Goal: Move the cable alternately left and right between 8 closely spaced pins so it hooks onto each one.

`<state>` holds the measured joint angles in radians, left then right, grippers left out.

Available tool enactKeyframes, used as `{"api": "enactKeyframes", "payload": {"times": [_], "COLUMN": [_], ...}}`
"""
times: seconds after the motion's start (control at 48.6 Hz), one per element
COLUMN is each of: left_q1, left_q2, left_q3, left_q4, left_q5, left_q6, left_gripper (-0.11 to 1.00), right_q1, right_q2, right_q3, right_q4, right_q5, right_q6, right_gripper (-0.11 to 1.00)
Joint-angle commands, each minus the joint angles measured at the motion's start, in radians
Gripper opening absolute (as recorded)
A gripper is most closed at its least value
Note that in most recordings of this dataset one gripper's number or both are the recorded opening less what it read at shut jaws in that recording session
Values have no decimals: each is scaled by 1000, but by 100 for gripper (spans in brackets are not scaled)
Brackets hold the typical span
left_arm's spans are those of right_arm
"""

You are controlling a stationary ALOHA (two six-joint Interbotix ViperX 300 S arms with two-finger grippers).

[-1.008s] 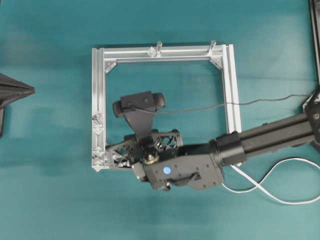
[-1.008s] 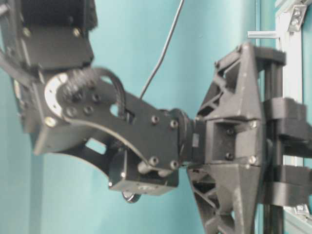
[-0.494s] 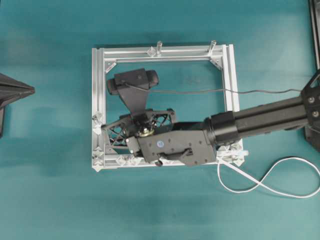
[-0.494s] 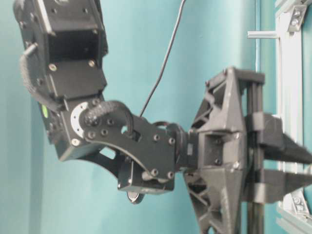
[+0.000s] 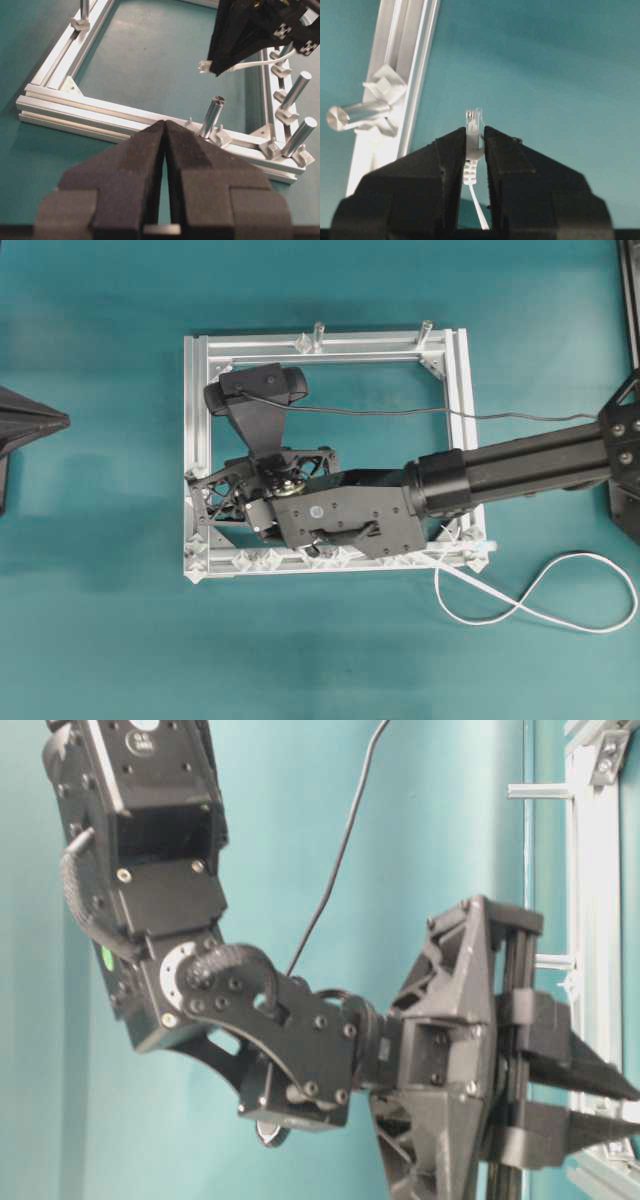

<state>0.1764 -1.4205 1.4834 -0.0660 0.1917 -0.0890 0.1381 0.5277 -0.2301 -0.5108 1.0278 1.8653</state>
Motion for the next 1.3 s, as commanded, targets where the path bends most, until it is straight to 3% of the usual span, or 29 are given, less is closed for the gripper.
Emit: {"api": "enactKeyframes", "payload": {"times": [0.0, 0.37, 1.276], "left_q1": [-2, -2, -2], "left_q2": [15, 15, 15], "left_q3": [-29, -29, -29], "left_q4": [2, 2, 2], "left_q5": [-5, -5, -5], "left_q6": [-6, -6, -6], "left_gripper": [0, 0, 0], "right_q1": [-2, 6, 146], "right_q2": [-8, 54, 58], "right_q3": [-44, -152, -164], "right_q4": [-6, -6, 8], "right_q5": [-8, -31, -14], "right_q6": [-2, -5, 103], "right_gripper": [15, 15, 15]}}
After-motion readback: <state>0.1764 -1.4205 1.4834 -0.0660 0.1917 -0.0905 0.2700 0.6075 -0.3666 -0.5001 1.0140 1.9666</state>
